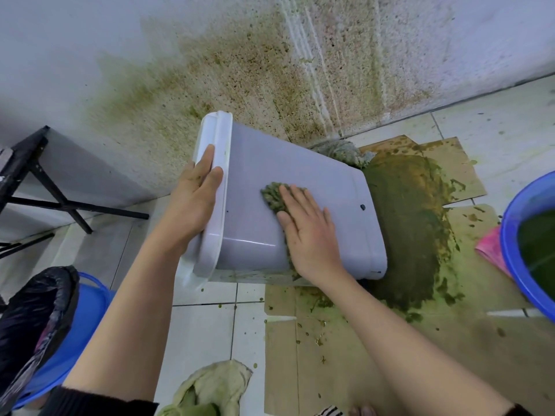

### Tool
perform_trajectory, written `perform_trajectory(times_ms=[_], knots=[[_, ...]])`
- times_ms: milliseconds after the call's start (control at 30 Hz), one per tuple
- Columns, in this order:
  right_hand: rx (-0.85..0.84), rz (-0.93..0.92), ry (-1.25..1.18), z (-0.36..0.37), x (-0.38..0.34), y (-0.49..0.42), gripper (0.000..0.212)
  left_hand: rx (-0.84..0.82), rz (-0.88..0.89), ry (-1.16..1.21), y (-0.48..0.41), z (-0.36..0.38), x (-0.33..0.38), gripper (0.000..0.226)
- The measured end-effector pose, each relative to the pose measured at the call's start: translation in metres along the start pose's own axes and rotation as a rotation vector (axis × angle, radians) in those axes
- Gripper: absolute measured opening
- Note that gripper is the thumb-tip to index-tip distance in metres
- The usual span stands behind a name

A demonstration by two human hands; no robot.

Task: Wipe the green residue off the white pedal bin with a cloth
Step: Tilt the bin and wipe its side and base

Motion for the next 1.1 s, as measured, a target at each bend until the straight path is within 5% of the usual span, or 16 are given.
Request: perform_trajectory(times_ms=[267,367,467,533,667,867,1100], knots=[[0.215,0.317,-0.266,-0.049,0.114,0.029,0.048,0.014,0.03,-0.035,0.0,0.005,0.005,0.049],[0.272,0.166,-0.325,-0.061,0.067,0.035,0.046,0.014,0.029,-0.044,-0.001,0.006,0.006,0.049],[0.09,-0.162,-0.248,-0.021,-0.021,0.043,0.044,0.009,0.044,-0.019,-0.002,0.006,0.008,0.049],[0.017,-0.228,-0.06,0.015,-0.06,0.046,0.047,-0.007,0.051,-0.007,-0.002,0.006,0.007,0.049],[0.059,-0.184,0.098,0.021,-0.083,0.016,0.054,-0.022,0.052,-0.03,-0.003,0.004,0.001,0.049],[-0.091,-0.104,0.11,0.013,-0.082,-0.048,0.053,-0.022,0.035,-0.03,0.0,0.002,-0.001,0.049],[-0.058,0.008,0.107,-0.017,-0.031,-0.117,0.056,-0.004,0.019,-0.054,0.002,0.002,0.002,0.049]])
Point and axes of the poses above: each hand's wrist, its own y-axis away from the middle knuckle, its own z-axis out of the palm, x = y × z, the point moved 5 cm from there along -y, towards the middle knuckle, and after that the axes turned 13 degrees about -x, right-handed, at the moved point
